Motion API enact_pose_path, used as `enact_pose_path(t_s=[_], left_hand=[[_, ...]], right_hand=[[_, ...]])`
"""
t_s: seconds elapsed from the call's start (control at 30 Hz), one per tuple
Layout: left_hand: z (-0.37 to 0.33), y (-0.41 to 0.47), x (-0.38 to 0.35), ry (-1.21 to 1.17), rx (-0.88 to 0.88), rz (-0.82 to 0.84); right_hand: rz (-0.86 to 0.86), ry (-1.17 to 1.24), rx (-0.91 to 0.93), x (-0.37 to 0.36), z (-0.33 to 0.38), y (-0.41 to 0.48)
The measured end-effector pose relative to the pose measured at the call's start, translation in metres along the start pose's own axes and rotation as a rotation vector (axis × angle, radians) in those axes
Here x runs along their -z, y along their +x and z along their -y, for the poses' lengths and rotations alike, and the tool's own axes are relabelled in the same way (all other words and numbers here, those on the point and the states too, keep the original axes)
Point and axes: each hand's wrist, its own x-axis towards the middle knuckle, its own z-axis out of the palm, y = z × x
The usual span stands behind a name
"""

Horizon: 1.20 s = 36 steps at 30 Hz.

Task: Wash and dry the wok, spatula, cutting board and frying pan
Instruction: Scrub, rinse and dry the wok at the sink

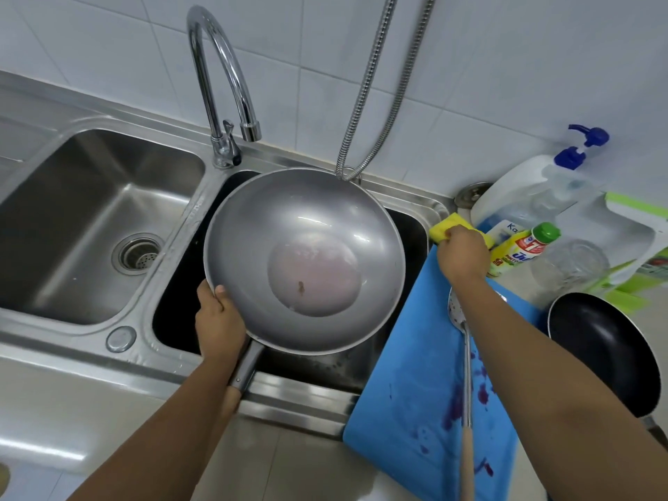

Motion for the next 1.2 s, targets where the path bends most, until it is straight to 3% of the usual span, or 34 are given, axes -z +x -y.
enact_pose_path(t_s=[0.17,0.3,0.53,0.67,0.77,0.9,1.03,1.2], left_hand=[[0.002,0.002,0.0,0.002,-0.006,0.007],[0.004,0.002,0.0,0.015,-0.008,0.007],[0.002,0.003,0.001,0.002,-0.005,0.028],[0.001,0.0,0.002,-0.028,-0.013,0.046],[0.001,0.0,0.004,-0.044,-0.007,0.069],[0.002,0.002,0.007,-0.081,0.01,0.121],[-0.001,0.006,0.015,-0.121,0.04,0.202],[-0.004,0.022,0.027,-0.256,0.058,0.338]], right_hand=[[0.051,-0.05,0.031,-0.011,0.005,-0.013],[0.114,-0.106,-0.066,-0.013,0.007,-0.022],[0.071,0.026,-0.061,0.012,0.027,-0.056],[0.072,0.242,-0.02,0.015,0.058,-0.12],[0.19,0.498,-0.094,0.015,0.088,-0.181],[0.311,0.8,-0.274,0.009,0.12,-0.251],[0.29,1.024,-0.502,-0.008,0.137,-0.278],[0.39,1.654,-0.919,-0.029,0.145,-0.26]])
